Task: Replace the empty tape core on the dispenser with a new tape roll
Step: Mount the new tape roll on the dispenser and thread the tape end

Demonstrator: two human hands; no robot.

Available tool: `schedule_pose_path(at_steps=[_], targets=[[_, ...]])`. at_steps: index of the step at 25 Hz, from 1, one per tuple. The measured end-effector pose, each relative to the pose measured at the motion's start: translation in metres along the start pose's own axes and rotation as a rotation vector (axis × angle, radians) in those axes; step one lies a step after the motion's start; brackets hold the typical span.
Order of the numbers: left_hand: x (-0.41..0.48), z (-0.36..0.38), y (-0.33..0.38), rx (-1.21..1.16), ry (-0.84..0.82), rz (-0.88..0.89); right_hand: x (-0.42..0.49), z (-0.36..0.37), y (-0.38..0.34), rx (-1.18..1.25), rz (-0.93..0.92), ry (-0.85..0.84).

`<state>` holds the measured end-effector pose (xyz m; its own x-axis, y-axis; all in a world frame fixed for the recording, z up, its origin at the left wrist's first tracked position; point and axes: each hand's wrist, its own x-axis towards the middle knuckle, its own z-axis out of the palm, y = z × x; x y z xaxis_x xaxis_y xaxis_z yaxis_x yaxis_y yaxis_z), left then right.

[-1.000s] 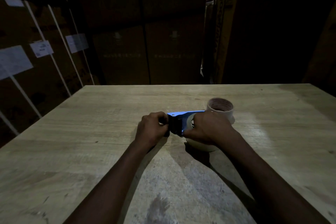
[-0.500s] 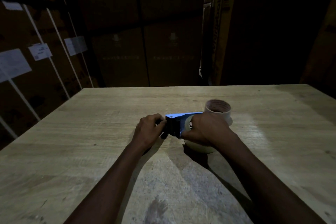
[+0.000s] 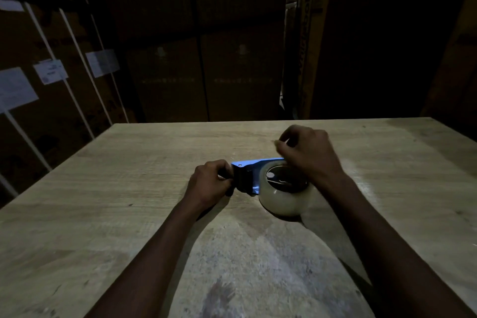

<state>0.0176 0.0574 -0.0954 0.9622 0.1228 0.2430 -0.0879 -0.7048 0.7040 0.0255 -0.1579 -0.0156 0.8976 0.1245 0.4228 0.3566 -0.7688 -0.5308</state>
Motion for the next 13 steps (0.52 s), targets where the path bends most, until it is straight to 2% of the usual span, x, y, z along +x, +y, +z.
schedule_pose_path(at_steps=[1, 2, 4, 6, 13], targets=[[0.000, 0.001, 0.000, -0.012, -0.001, -0.005, 0.002, -0.006, 0.005, -0.035, 0.021, 0.065], [-0.001, 0.001, 0.000, -0.027, -0.001, -0.007, 0.003, -0.008, 0.009, -0.107, 0.041, 0.034], [0.000, 0.001, -0.001, -0.059, -0.006, 0.003, 0.003, -0.003, 0.018, -0.250, 0.058, -0.145], [-0.001, 0.001, -0.003, -0.063, -0.010, 0.029, 0.003, 0.007, 0.022, -0.294, 0.040, -0.213], [-0.002, -0.001, 0.000, -0.076, 0.029, 0.076, -0.001, 0.020, 0.022, -0.392, -0.064, -0.165]])
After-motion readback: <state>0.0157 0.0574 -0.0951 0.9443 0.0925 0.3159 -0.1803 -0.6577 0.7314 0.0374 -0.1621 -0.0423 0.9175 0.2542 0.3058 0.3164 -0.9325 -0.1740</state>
